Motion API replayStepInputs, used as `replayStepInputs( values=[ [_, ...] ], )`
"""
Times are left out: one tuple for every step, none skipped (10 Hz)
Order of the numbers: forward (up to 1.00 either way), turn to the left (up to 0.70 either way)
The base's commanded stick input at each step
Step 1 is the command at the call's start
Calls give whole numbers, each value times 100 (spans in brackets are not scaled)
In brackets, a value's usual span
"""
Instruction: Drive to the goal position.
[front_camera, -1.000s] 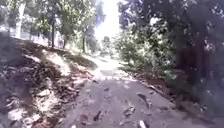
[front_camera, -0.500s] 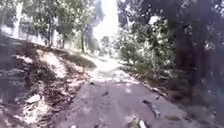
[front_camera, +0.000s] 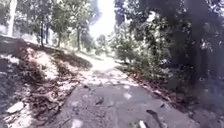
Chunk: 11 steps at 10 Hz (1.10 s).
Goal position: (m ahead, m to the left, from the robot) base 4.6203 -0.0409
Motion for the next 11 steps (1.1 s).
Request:
replayStepInputs(
  values=[
    [50,0],
    [50,0],
    [50,0],
    [50,0],
    [50,0],
    [50,0],
    [50,0],
    [50,0],
    [50,0],
    [50,0],
    [50,0]
  ],
)
